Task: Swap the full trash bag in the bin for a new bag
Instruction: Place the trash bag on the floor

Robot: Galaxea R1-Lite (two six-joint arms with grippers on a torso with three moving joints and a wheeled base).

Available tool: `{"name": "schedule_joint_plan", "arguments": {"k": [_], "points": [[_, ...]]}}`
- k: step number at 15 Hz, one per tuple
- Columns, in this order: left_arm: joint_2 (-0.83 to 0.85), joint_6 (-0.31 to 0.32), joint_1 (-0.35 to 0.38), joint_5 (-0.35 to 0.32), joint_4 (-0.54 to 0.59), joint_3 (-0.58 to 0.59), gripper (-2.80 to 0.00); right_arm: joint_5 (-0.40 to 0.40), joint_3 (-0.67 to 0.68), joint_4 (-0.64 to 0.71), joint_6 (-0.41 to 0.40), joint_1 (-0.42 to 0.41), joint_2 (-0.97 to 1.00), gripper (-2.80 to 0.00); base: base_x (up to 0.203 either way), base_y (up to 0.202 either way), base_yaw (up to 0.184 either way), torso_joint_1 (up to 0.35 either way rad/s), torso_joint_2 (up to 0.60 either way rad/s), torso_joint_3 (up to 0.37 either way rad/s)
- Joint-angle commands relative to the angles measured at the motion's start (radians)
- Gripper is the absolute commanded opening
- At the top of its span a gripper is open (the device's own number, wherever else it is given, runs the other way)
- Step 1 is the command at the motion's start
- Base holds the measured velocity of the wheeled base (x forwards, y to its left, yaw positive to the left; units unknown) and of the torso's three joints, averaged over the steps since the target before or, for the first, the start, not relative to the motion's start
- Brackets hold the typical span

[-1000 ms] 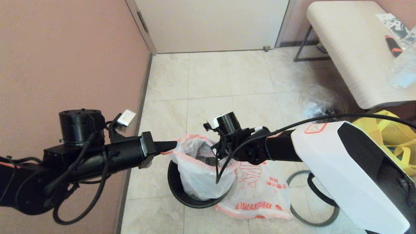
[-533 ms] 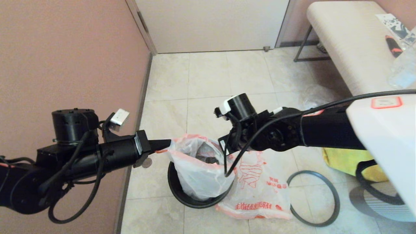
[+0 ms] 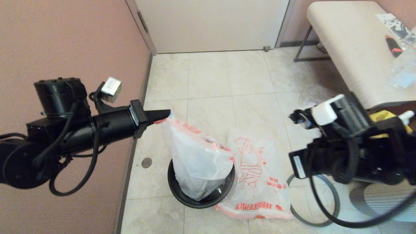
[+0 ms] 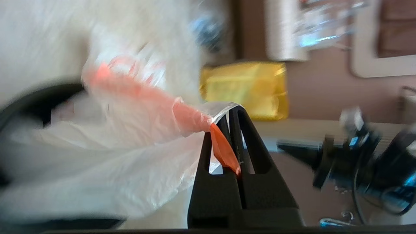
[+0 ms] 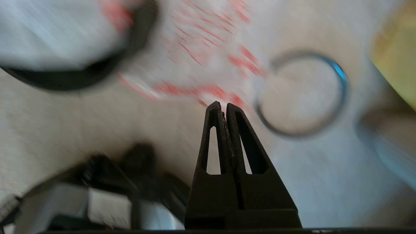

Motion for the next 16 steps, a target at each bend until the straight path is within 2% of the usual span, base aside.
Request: {"name": "schedule_joint_plan", "arguments": {"k": [1, 3, 6, 10, 12, 14, 15, 16], "points": [[-0.075, -0.005, -0.020, -0.003, 0.057, -0.086, -2.80, -0.004, 0.180, 0.007, 0.008, -0.046, -0.268, -2.80, 0.000, 0.000, 0.000, 0.000, 0.00, 0.000], [-0.130, -0.005, -0.024, 0.000, 0.116, -0.144, -2.80, -0.001, 0.284, 0.027, 0.013, -0.072, -0.369, -2.80, 0.000, 0.000, 0.000, 0.000, 0.00, 0.000], [-0.201, -0.005, -0.006, 0.000, 0.247, -0.290, -2.80, 0.002, 0.391, 0.040, 0.018, -0.115, -0.490, -2.80, 0.000, 0.000, 0.000, 0.000, 0.00, 0.000], [-0.274, -0.006, 0.074, 0.000, 0.521, -0.578, -2.80, 0.002, 0.409, 0.037, 0.020, -0.125, -0.509, -2.80, 0.000, 0.000, 0.000, 0.000, 0.00, 0.000], [-0.294, -0.006, 0.127, 0.013, 0.617, -0.698, -2.80, 0.002, 0.411, 0.038, 0.023, -0.125, -0.525, -2.80, 0.000, 0.000, 0.000, 0.000, 0.00, 0.000], [-0.291, -0.003, 0.142, 0.069, 0.688, -0.809, -2.80, 0.002, 0.425, 0.034, 0.025, -0.125, -0.529, -2.80, 0.000, 0.000, 0.000, 0.000, 0.00, 0.000], [-0.276, 0.020, 0.144, 0.125, 0.733, -0.877, -2.80, 0.003, 0.426, 0.034, 0.025, -0.125, -0.535, -2.80, 0.000, 0.000, 0.000, 0.000, 0.00, 0.000], [-0.258, 0.088, 0.145, 0.196, 0.777, -0.912, -2.80, 0.003, 0.426, 0.034, 0.024, -0.125, -0.540, -2.80, 0.000, 0.000, 0.000, 0.000, 0.00, 0.000]]}}
